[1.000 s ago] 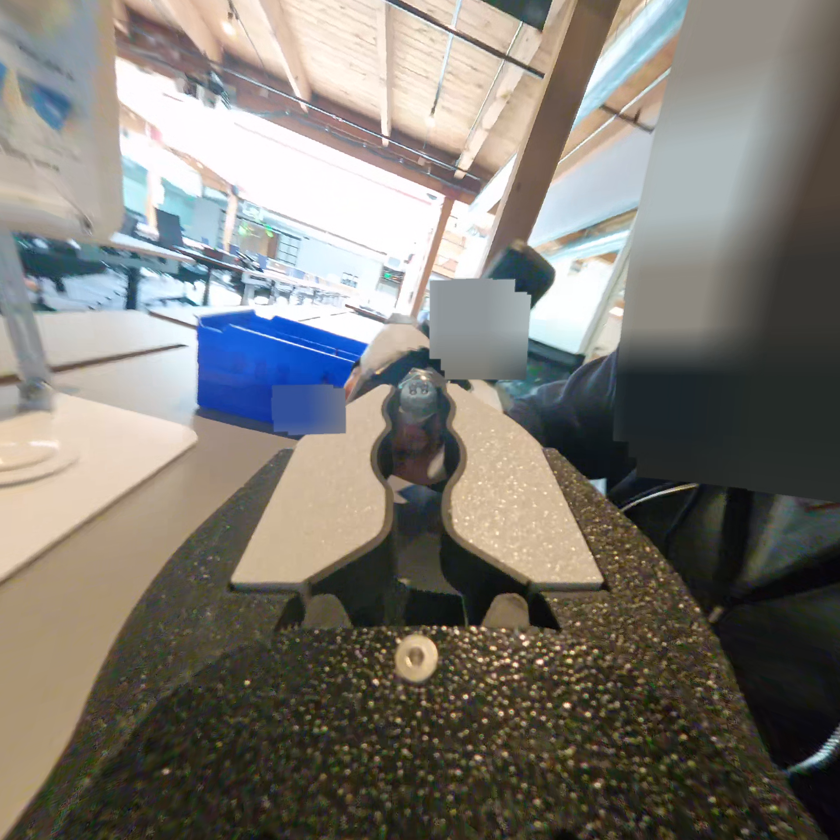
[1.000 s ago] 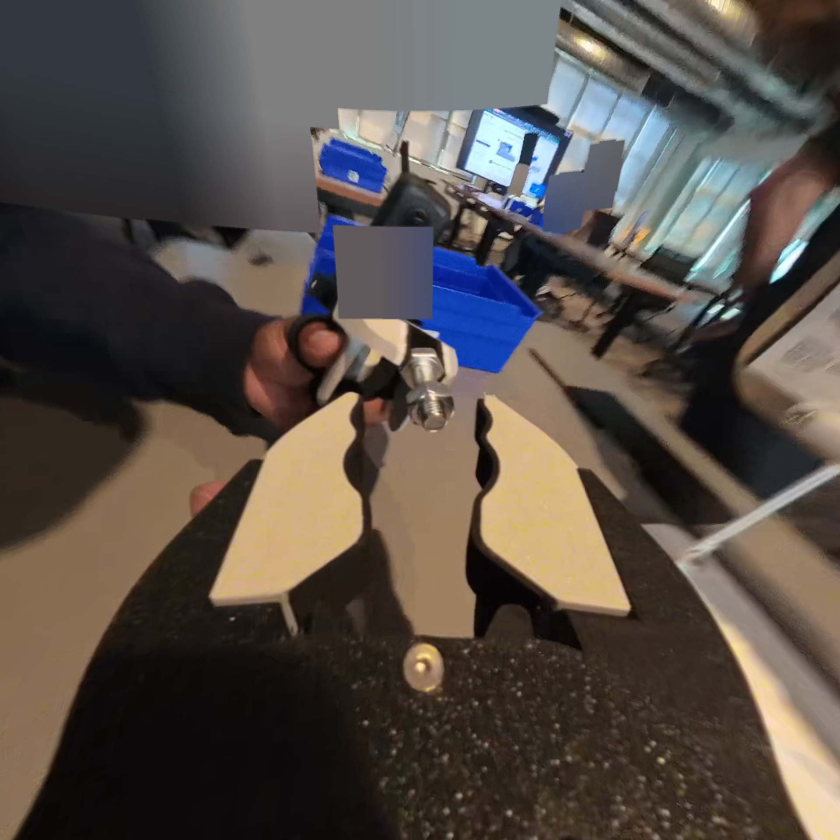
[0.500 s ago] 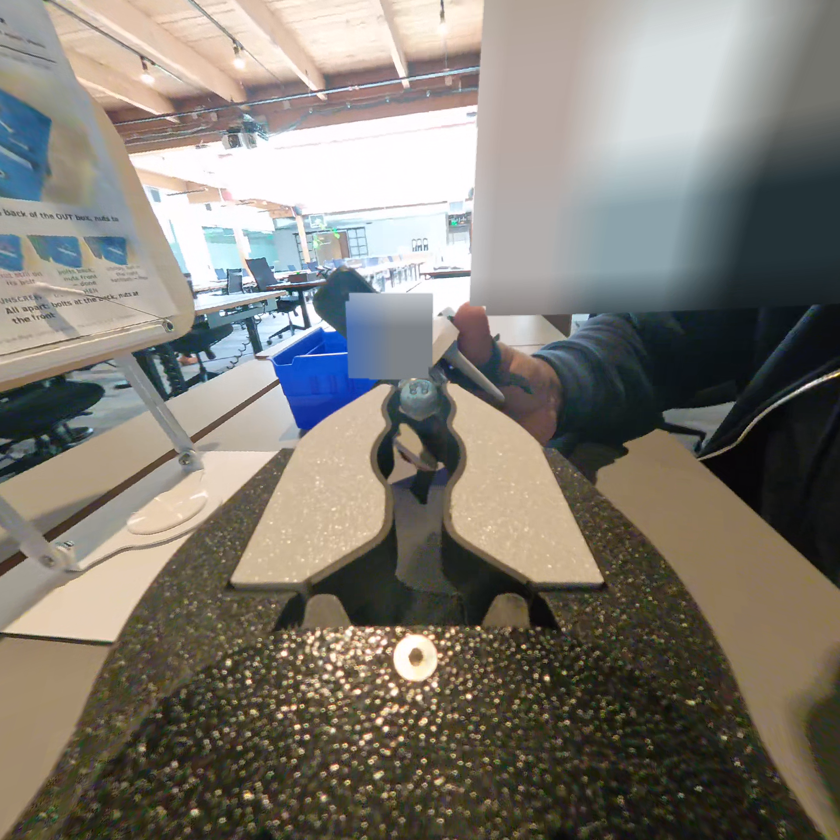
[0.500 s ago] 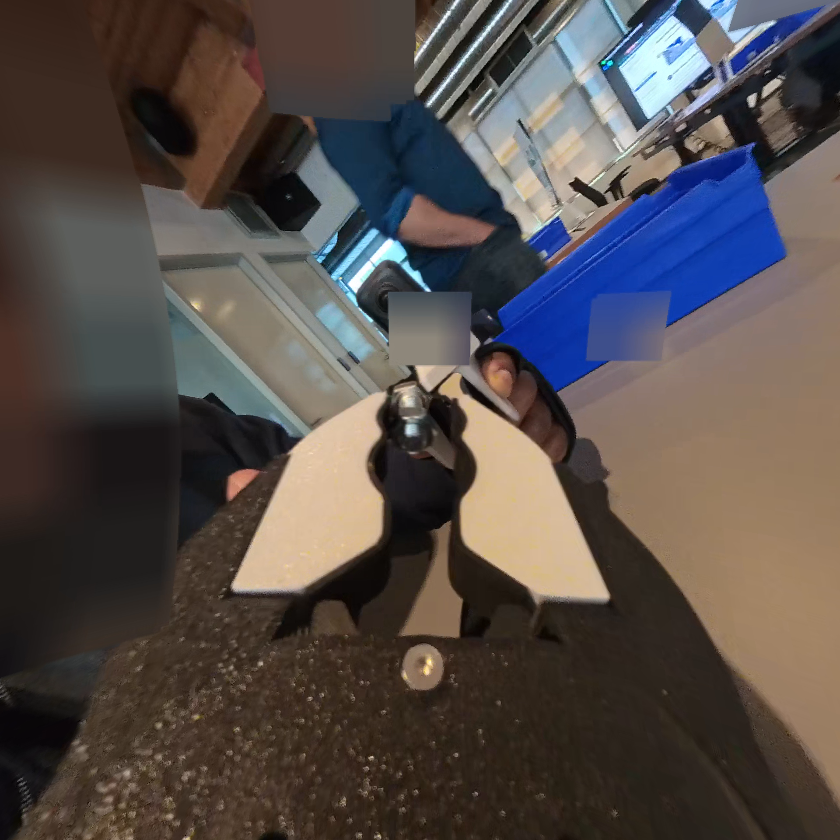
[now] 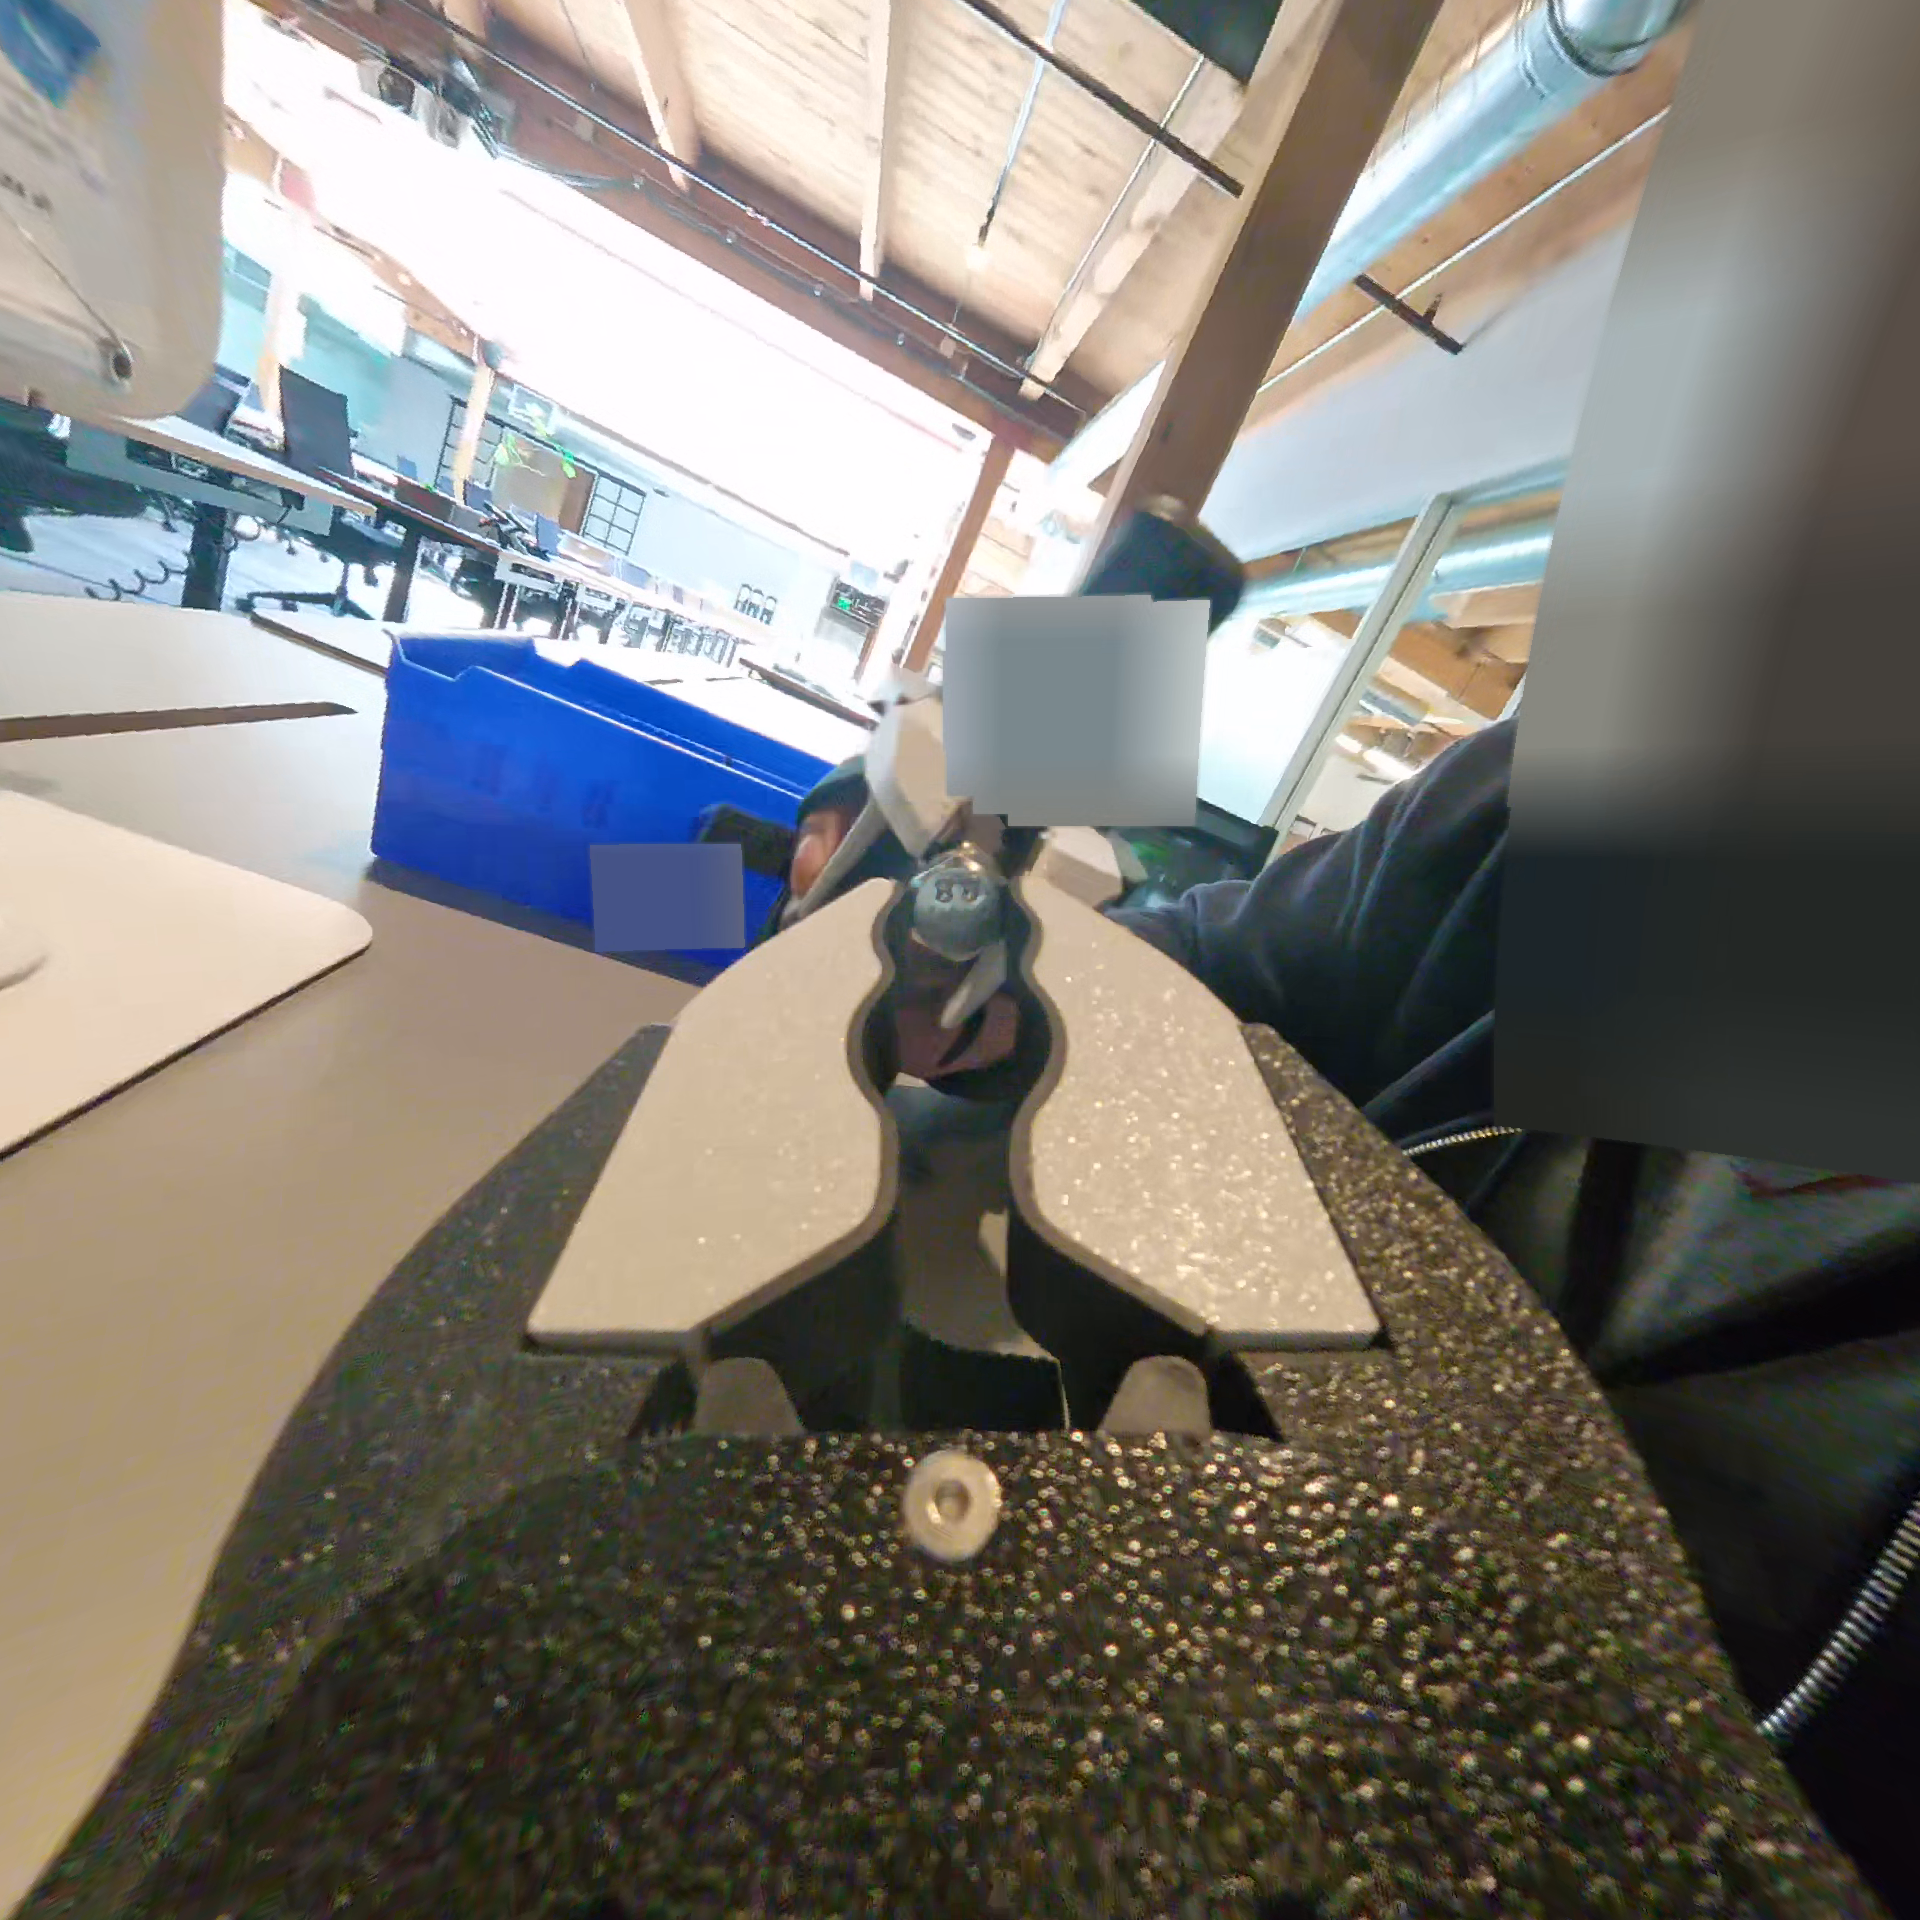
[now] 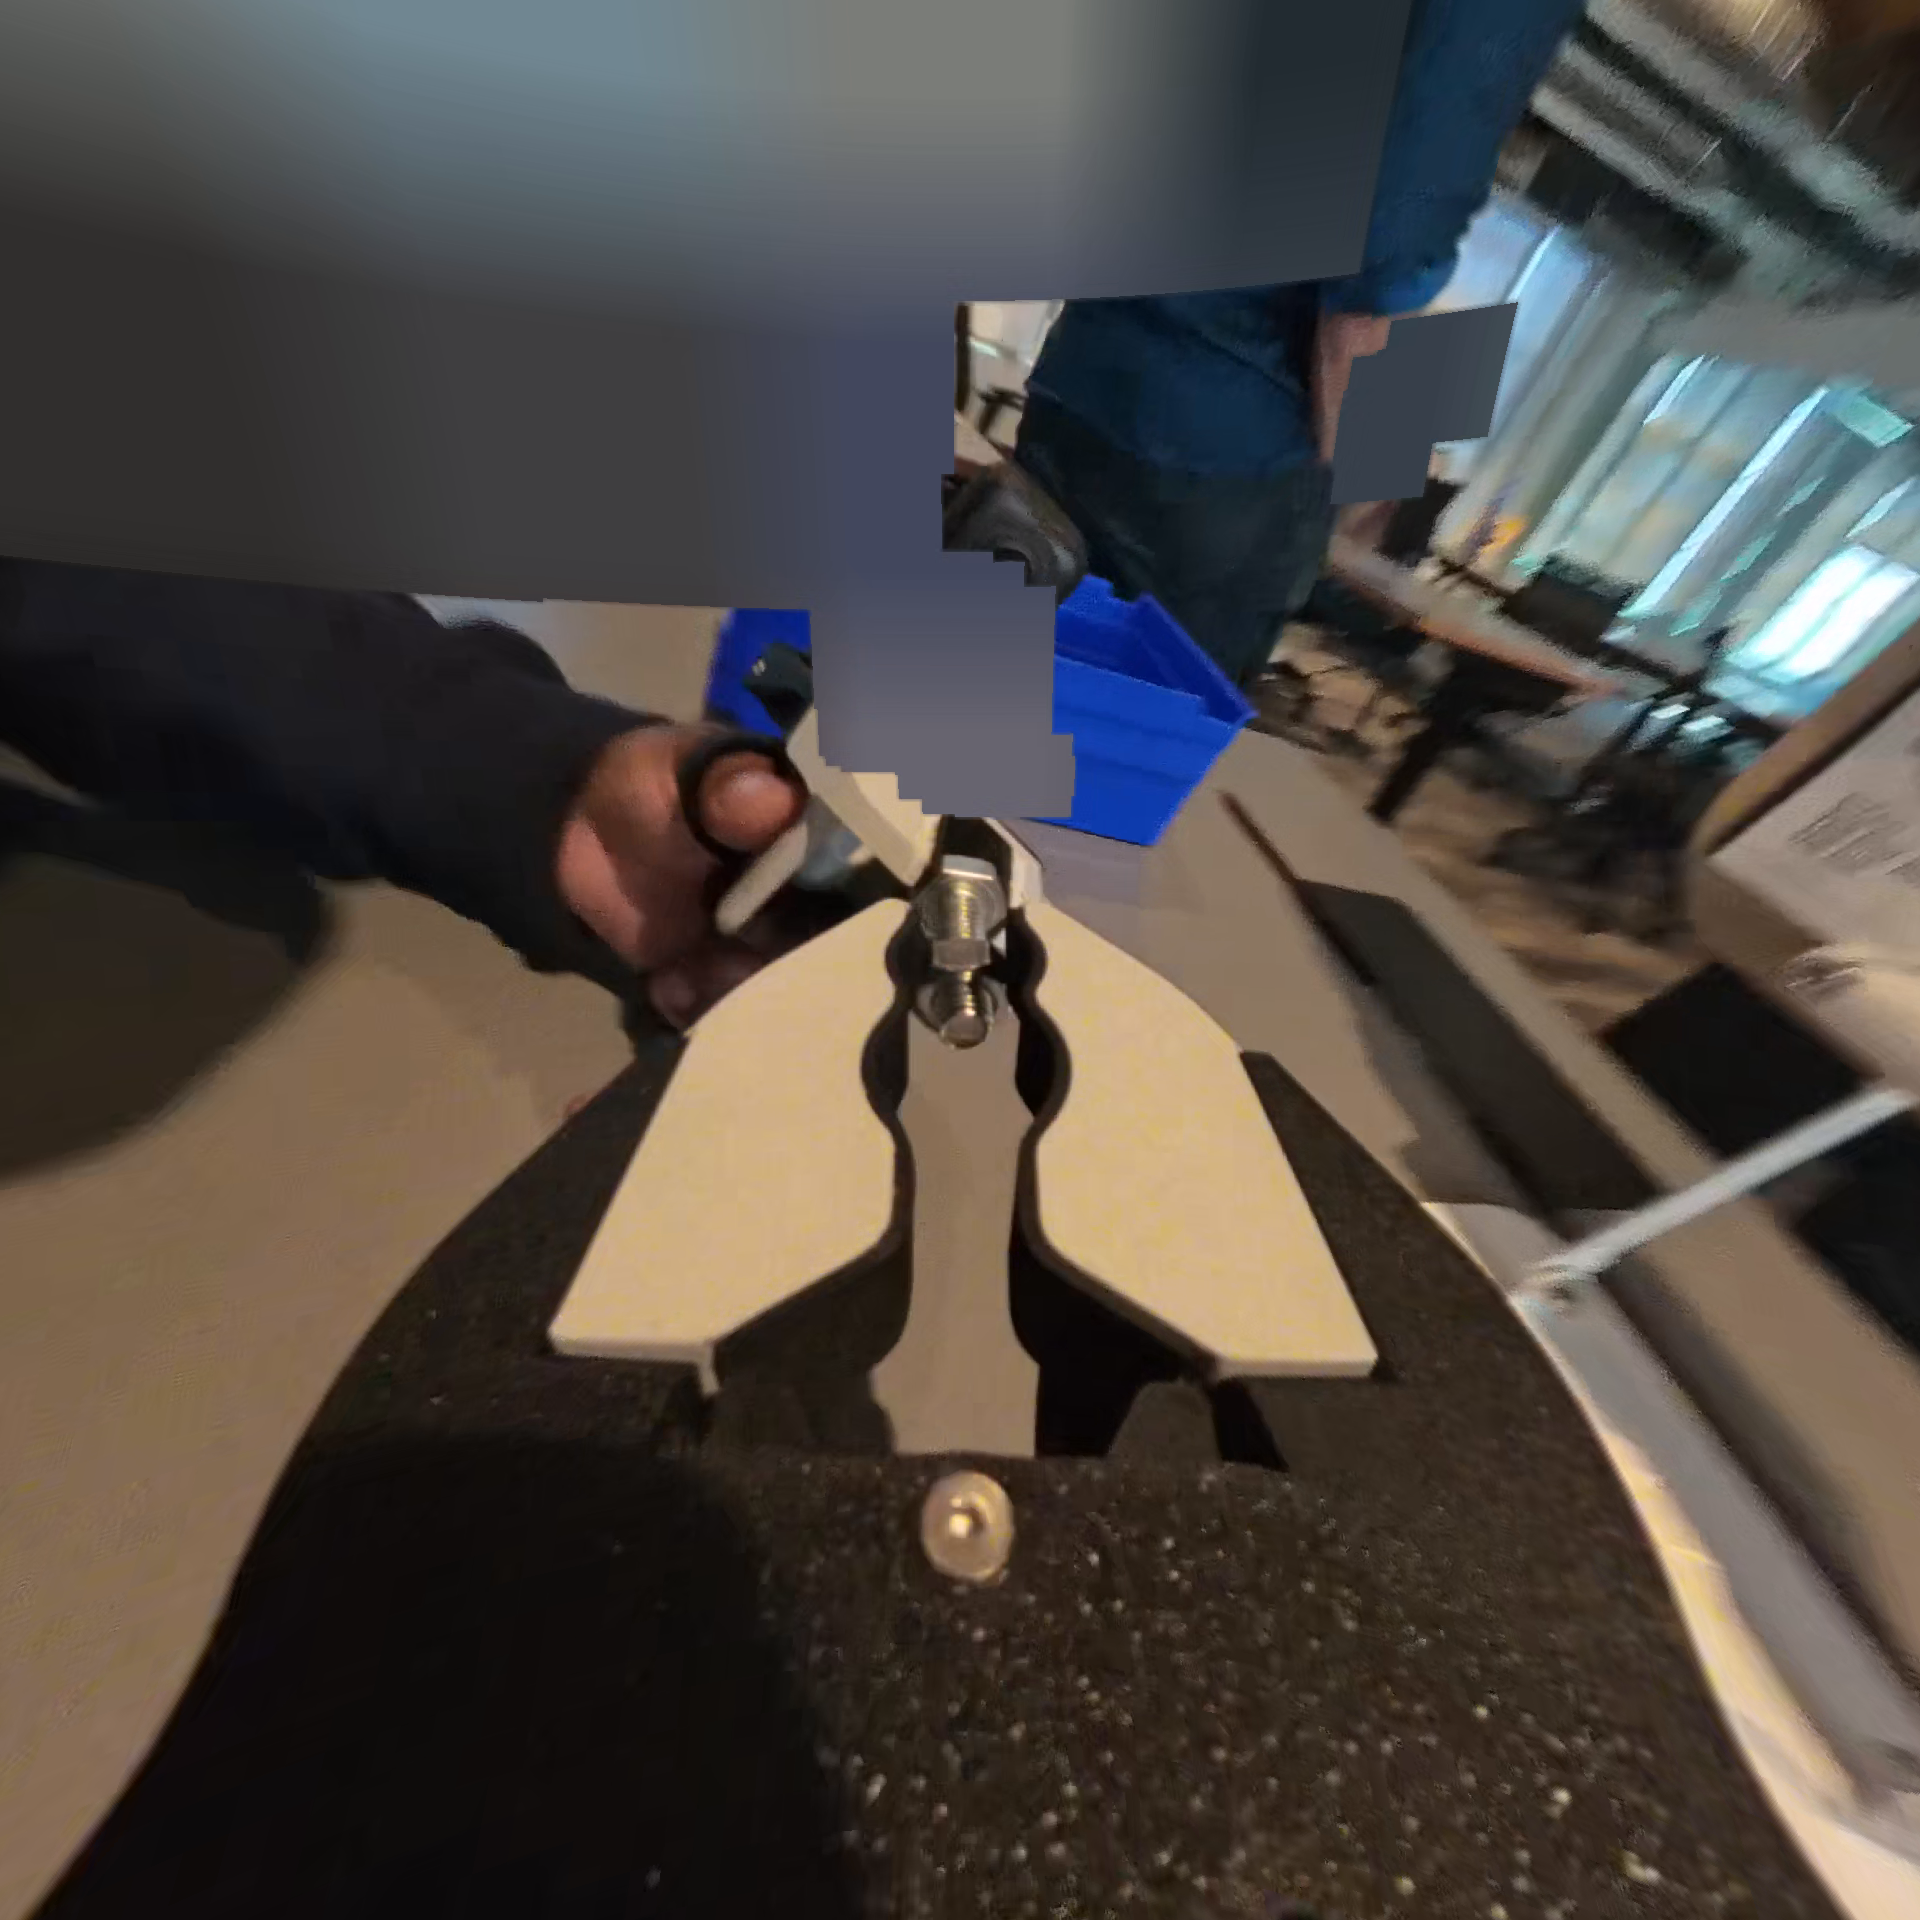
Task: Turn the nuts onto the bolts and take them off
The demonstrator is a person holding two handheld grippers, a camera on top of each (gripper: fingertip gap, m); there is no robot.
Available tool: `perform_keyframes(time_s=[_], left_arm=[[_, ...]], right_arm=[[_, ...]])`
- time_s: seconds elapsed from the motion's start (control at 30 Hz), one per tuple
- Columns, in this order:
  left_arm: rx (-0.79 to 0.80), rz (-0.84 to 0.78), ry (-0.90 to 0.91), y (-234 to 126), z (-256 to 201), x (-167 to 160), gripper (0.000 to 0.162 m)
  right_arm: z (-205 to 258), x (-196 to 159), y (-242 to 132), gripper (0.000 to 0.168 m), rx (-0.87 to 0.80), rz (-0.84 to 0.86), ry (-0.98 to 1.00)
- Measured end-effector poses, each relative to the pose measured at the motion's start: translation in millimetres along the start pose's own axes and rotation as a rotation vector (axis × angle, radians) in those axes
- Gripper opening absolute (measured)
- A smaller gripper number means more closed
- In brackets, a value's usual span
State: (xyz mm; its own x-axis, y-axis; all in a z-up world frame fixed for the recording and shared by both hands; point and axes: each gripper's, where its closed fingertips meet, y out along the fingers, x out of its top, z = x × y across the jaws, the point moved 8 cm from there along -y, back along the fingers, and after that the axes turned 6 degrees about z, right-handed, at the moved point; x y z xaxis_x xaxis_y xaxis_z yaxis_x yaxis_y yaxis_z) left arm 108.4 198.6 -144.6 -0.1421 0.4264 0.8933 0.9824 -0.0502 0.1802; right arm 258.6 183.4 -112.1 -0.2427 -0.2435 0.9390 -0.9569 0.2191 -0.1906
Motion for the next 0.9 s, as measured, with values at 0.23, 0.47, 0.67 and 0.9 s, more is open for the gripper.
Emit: perform_keyframes(time_s=[0.23,0.47,0.67,0.9], left_arm=[[0.06,-0.014,0.112,-3.4,-4.5,5.2,0.016],[0.134,-0.136,0.2,-18.3,-6.8,16.3,0.016],[0.166,-0.149,0.237,-23.5,-6.7,19.2,0.016],[0.223,-0.069,0.396,-29.4,-12.3,25.7,0.016]], right_arm=[[0.7,1.0,-0.2,0.037,-0.029,-0.058,0.103],[-11.0,-11.0,-7.4,0.043,0.012,-0.188,0.254],[-4.2,-13.8,-3.5,0.046,0.066,-0.211,0.249],[-10.7,-15.6,8.2,0.05,0.107,-0.116,0.478]])
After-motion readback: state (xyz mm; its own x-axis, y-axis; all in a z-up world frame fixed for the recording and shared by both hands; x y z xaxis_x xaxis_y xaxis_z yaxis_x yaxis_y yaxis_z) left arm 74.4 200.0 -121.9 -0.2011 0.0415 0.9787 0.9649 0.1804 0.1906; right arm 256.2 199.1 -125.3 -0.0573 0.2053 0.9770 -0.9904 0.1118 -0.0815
